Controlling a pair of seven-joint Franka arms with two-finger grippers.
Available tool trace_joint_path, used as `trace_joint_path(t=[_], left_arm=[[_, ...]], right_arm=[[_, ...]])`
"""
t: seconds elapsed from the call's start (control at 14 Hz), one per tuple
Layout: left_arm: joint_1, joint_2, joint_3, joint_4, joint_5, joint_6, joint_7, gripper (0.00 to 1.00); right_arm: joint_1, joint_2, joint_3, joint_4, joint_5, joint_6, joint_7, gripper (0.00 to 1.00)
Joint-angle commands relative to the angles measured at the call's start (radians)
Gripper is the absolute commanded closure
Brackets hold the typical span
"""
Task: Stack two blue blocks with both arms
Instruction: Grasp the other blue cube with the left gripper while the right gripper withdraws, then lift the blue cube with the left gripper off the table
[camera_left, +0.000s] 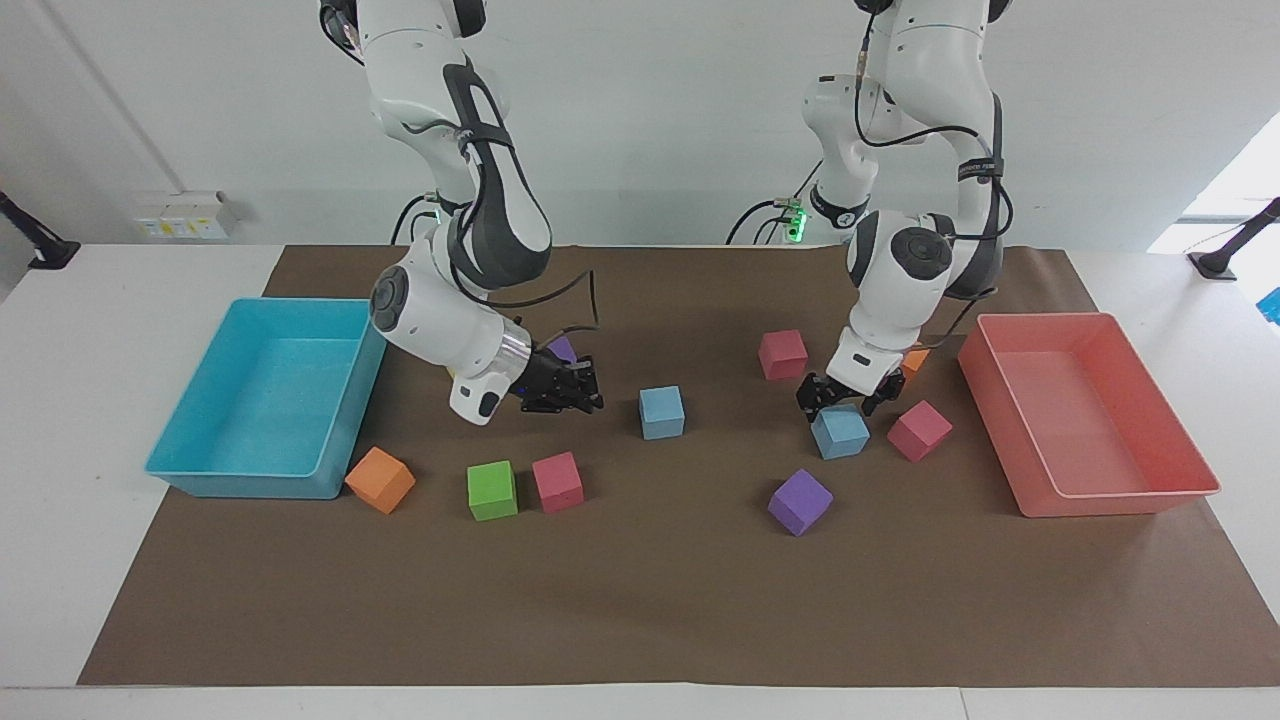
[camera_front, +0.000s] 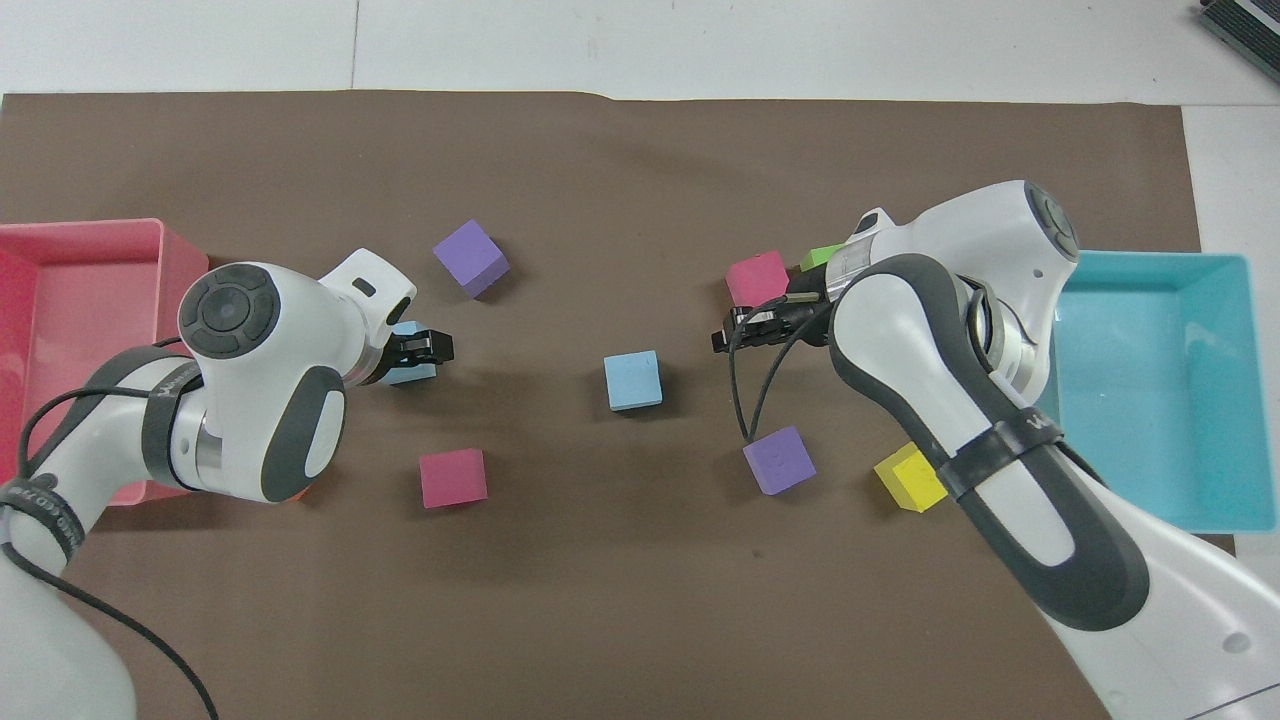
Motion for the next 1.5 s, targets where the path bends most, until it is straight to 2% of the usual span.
trace_joint_path(t=[0.0,0.29,0.57,0.64,0.71,0.86,1.0,1.07,1.14,1.29,1.43], left_arm=[[-0.019,0.007,0.017,-0.037,-0.01,0.055,-0.01,0.0],[-0.019,0.03,0.017,-0.035,-0.01,0.087,-0.01,0.0],[-0.018,0.033,0.017,-0.027,-0.01,0.087,-0.008,0.03],[-0.018,0.033,0.019,-0.027,-0.01,0.087,-0.007,0.14],[-0.018,0.033,0.019,-0.026,-0.009,0.087,-0.007,0.29],[-0.018,0.033,0.02,-0.023,-0.004,0.087,-0.005,0.66],[-0.018,0.035,0.022,-0.018,-0.003,0.086,-0.004,0.91],[-0.018,0.033,0.022,-0.015,-0.001,0.085,-0.002,1.0],[-0.018,0.03,0.023,-0.012,0.006,0.079,-0.002,1.0],[-0.019,0.013,0.023,0.003,0.013,0.05,-0.005,1.0],[-0.021,-0.01,0.023,0.063,0.013,-0.052,-0.005,1.0]], right_arm=[[0.003,0.024,0.003,-0.035,0.086,0.048,-0.046,1.0],[0.0,0.058,0.005,-0.046,0.12,0.054,-0.084,1.0],[0.0,0.075,0.003,-0.075,0.226,0.056,-0.158,1.0],[-0.006,0.075,0.005,-0.095,0.264,0.053,-0.161,1.0],[-0.002,0.075,0.003,-0.115,0.314,0.062,-0.17,1.0],[0.001,0.073,0.005,-0.138,0.358,0.1,-0.177,1.0],[-0.002,0.066,0.003,-0.158,0.391,0.103,-0.177,1.0],[-0.006,0.061,0.003,-0.169,0.414,0.105,-0.175,1.0],[-0.005,0.056,0.003,-0.176,0.46,0.105,-0.175,1.0],[-0.003,0.055,0.003,-0.184,0.471,0.111,-0.175,1.0],[-0.002,0.05,0.003,-0.192,0.477,0.112,-0.174,1.0]])
